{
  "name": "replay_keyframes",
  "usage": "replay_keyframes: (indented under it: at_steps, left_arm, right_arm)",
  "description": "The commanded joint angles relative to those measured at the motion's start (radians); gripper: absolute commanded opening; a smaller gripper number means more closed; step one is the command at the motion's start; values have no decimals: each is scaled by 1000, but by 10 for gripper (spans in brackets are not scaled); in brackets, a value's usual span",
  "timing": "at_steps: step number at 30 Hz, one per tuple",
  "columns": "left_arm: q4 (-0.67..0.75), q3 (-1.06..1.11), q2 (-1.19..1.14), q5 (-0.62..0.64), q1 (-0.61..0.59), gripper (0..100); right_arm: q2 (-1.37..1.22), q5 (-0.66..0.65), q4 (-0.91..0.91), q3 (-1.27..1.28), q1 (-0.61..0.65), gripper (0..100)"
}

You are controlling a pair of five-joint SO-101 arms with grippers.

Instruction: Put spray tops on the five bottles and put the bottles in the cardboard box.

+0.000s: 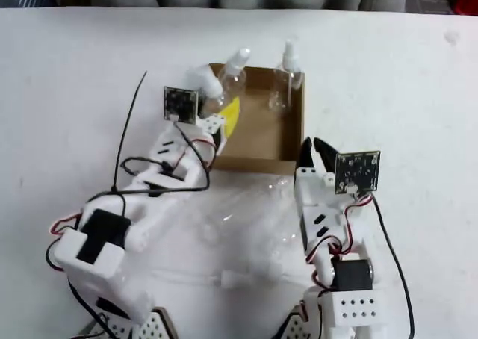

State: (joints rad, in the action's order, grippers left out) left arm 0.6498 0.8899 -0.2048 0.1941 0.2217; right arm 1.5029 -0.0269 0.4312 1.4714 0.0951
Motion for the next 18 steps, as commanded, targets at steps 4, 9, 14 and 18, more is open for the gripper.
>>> replay_keyframes:
  at_steps: [4, 9, 14, 18]
  left_arm:
    - [28, -12, 10, -12, 13, 218]
    - [28, 12, 18, -12, 15, 287]
    - [28, 17, 19, -12, 13, 290]
    - [28, 17, 19, -12, 15, 291]
  right_arm:
    - [12, -12, -21, -5, -10, 15]
    - [12, -12, -21, -5, -10, 15]
    - [12, -12, -21, -5, -10, 15]
    - [12, -12, -21, -5, -10, 15]
